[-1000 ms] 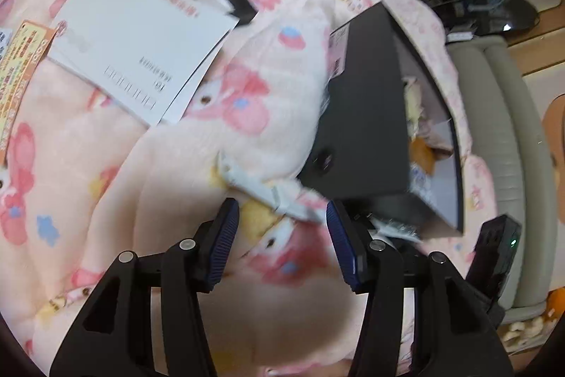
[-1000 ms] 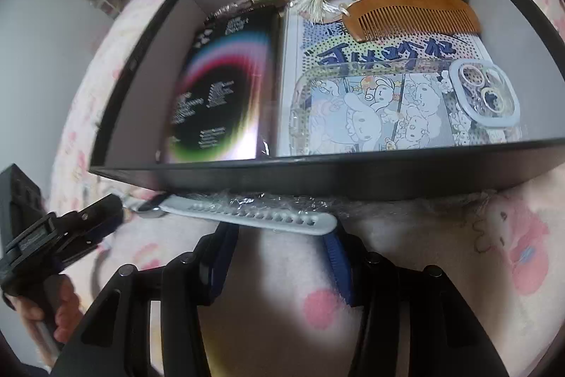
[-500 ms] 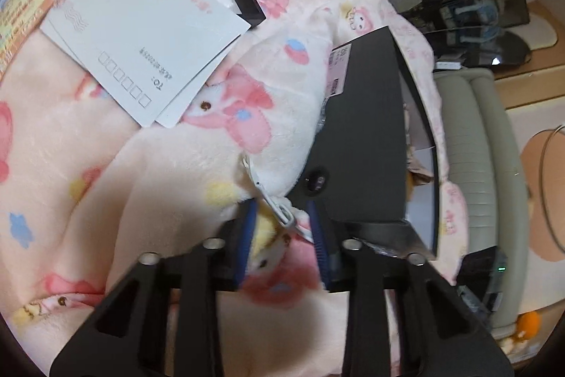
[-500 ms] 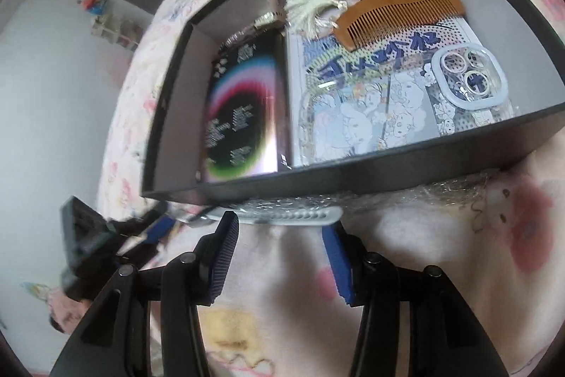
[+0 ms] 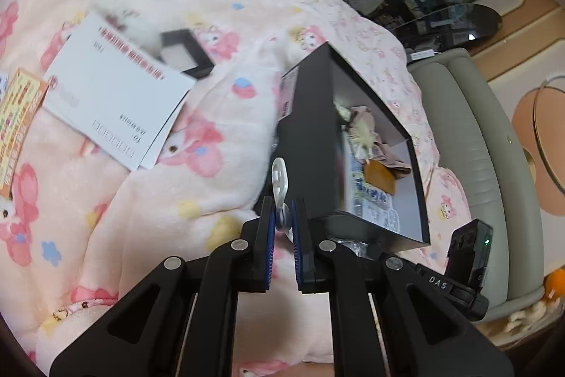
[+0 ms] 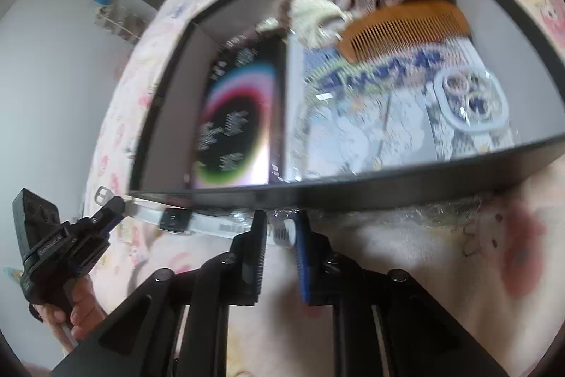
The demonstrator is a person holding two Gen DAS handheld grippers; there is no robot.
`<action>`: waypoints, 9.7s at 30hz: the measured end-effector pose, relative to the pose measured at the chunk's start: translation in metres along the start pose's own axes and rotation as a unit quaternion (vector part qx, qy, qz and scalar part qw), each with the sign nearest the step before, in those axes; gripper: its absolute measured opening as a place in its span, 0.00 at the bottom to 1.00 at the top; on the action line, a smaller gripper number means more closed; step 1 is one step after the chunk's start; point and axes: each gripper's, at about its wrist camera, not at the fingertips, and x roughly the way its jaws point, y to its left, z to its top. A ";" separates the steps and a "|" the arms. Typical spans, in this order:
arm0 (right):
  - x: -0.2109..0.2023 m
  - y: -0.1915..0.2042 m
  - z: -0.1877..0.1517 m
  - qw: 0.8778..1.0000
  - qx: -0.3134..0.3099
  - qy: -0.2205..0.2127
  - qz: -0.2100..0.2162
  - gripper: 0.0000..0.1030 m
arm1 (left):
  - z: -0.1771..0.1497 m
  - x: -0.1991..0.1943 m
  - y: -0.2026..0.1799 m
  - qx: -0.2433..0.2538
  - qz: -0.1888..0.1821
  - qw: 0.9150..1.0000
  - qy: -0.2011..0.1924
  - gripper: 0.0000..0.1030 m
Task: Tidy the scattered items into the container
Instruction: 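Grasp the white watch strap beside the box with the left gripper, then lift the white watch strap with the left gripper over the box, then lower the watch strap into the box and open the left gripper, then move the left gripper to the red envelope on the bedspread and grasp it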
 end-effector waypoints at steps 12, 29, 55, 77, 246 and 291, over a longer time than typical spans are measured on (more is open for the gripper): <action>-0.035 0.048 0.023 0.992 -0.122 -0.024 -0.012 0.24 | 0.028 -0.027 -0.077 0.091 -0.038 0.995 -0.006 0.03; -0.033 0.033 0.039 0.989 -0.106 -0.070 0.073 0.27 | 0.017 0.073 -0.206 0.243 -0.120 0.949 0.159 0.03; -0.043 -0.060 -0.007 0.995 -0.003 -0.082 -0.054 0.09 | -0.061 0.111 -0.141 0.261 -0.015 0.934 0.245 0.28; -0.031 -0.088 -0.008 0.995 0.035 -0.040 -0.079 0.13 | -0.043 0.145 -0.092 0.018 -0.137 0.956 0.258 0.28; -0.027 0.111 0.059 0.966 -0.215 -0.065 -0.127 0.40 | 0.030 0.017 -0.134 0.241 0.059 0.968 0.044 0.52; 0.233 0.232 0.052 0.954 -0.265 0.137 -0.041 0.42 | 0.112 0.017 0.141 0.005 0.168 0.985 -0.038 0.40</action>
